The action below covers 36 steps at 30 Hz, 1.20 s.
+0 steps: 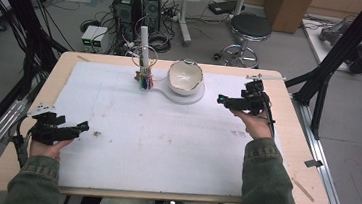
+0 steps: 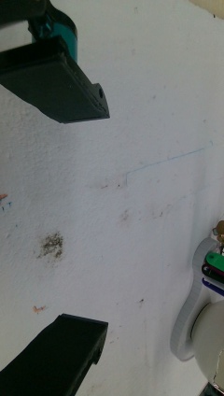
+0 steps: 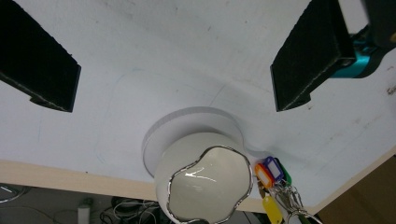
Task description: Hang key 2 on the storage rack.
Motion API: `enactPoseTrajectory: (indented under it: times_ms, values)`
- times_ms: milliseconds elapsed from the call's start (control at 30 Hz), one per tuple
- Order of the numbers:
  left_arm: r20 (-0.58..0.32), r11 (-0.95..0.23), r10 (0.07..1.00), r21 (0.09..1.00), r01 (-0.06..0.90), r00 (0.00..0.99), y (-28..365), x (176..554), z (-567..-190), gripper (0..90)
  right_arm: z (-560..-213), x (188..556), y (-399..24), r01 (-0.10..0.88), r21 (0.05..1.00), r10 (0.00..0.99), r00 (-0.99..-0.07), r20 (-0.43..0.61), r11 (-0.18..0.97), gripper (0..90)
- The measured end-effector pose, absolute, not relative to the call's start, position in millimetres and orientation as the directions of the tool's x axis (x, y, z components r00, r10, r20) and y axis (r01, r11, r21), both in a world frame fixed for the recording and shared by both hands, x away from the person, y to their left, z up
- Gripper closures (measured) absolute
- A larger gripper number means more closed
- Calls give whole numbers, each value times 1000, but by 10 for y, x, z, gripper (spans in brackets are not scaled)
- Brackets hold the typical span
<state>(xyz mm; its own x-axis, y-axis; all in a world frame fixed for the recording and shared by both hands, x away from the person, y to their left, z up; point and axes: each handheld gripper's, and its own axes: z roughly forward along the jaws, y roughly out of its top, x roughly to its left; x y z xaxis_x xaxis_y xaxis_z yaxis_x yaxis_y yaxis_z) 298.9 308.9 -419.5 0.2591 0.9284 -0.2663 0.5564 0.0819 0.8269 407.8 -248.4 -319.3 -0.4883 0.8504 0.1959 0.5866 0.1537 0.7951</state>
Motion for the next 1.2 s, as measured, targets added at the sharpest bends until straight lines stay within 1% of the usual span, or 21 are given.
enactPoseTrajectory:
  times_ms: [200,433,867,1200]
  values:
    - [-266,82,929,827,556,258,3089,2985,-4194,17,-3283,3991,-2597,590,796,861,-466,202,133,5]
    - [-264,81,929,827,556,258,3084,2978,-4196,17,-3344,3843,-2688,577,807,881,-438,177,125,5]
    - [-245,64,934,829,555,259,3065,2970,-4197,17,-3592,3592,-2784,540,832,911,-396,116,129,5]
    - [-245,69,936,831,552,253,3074,2962,-4192,17,-3781,3439,-2900,527,844,923,-366,121,98,5]
